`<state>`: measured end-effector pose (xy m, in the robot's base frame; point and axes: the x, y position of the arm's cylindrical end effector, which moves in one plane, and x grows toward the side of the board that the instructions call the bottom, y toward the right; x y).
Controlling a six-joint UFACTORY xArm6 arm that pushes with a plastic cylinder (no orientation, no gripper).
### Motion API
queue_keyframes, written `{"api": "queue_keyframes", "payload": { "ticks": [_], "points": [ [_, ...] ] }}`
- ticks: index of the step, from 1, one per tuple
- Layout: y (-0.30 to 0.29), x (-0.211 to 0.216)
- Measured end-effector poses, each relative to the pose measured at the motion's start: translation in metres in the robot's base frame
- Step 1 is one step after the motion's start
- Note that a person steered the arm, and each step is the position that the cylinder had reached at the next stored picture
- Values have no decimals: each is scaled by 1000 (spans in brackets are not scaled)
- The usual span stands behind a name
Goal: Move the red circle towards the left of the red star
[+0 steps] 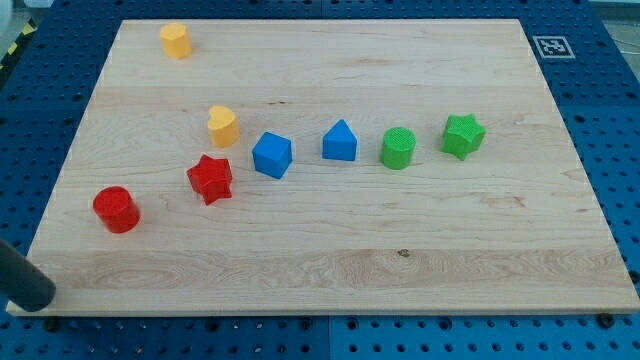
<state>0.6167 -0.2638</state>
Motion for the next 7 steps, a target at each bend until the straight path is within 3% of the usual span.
{"api": "queue_keyframes", "payload": {
  "ticks": [4,7],
  "points": [
    [48,-1],
    [58,-38]
  ]
}}
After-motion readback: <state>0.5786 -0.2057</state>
